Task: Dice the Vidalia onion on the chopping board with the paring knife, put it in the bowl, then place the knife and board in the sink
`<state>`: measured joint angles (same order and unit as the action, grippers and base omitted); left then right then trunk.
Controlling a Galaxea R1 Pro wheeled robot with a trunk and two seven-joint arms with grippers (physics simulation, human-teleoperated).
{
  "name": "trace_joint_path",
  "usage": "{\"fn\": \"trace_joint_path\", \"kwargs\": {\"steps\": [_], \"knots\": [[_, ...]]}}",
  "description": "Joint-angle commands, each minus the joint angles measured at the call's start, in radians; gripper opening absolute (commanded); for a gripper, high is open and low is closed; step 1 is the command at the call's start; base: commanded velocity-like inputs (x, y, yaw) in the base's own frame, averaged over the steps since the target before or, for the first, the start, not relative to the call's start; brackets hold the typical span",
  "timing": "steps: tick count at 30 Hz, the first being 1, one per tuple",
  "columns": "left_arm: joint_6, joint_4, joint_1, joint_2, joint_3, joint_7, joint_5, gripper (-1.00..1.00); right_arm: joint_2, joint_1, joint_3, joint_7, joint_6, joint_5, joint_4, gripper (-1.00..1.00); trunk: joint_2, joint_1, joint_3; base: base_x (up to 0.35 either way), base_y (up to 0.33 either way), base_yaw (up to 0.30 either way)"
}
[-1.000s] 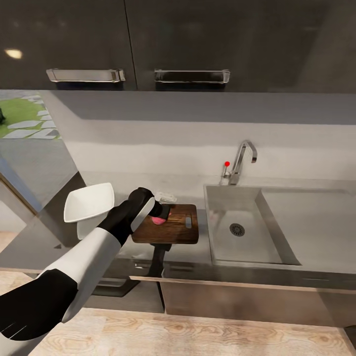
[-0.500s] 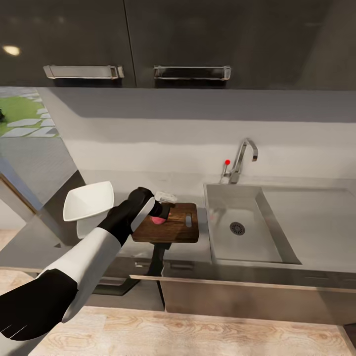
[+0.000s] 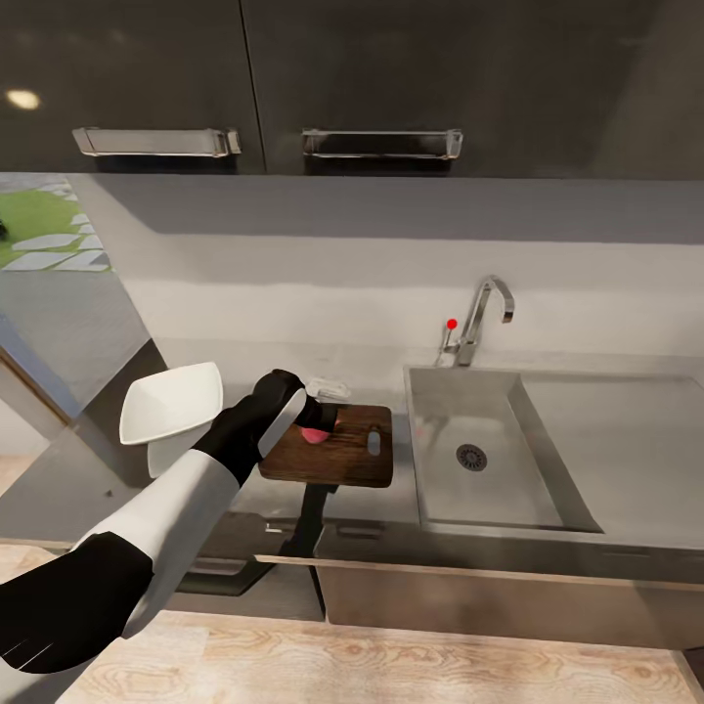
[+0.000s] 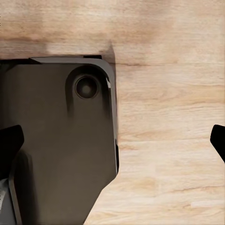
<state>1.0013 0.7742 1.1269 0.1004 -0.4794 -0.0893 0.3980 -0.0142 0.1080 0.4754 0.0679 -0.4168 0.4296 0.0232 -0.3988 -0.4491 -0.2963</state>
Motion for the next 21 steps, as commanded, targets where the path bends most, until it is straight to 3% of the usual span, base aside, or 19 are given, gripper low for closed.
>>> {"fn": "trace_joint_path", "kwargs": {"steps": [1,3,4,21], "knots": [[0.003,-0.026,0.001,-0.001,-0.002,-0.01,-0.007,-1.0,0.0,0.001,0.005,0.006,-0.003,0.011,-0.001,1.0,-0.001,-0.001,-0.002,0.002,0.0,0.0],[0.004,-0.025,0.001,-0.001,-0.002,-0.01,-0.007,-1.0,-0.001,0.001,0.006,0.006,-0.003,0.011,-0.001,1.0,-0.001,-0.001,-0.002,0.001,0.0,0.0],[0.004,-0.024,0.001,-0.001,-0.002,-0.01,-0.007,1.0,-0.001,0.001,0.006,0.006,-0.003,0.011,-0.001,1.0,-0.001,-0.001,-0.002,0.0,0.0,0.0],[0.005,0.006,0.001,-0.001,-0.001,-0.01,-0.007,1.0,-0.001,0.001,0.005,0.006,-0.002,0.011,-0.001,1.0,-0.001,-0.001,-0.002,0.0,0.0,0.0]]}}
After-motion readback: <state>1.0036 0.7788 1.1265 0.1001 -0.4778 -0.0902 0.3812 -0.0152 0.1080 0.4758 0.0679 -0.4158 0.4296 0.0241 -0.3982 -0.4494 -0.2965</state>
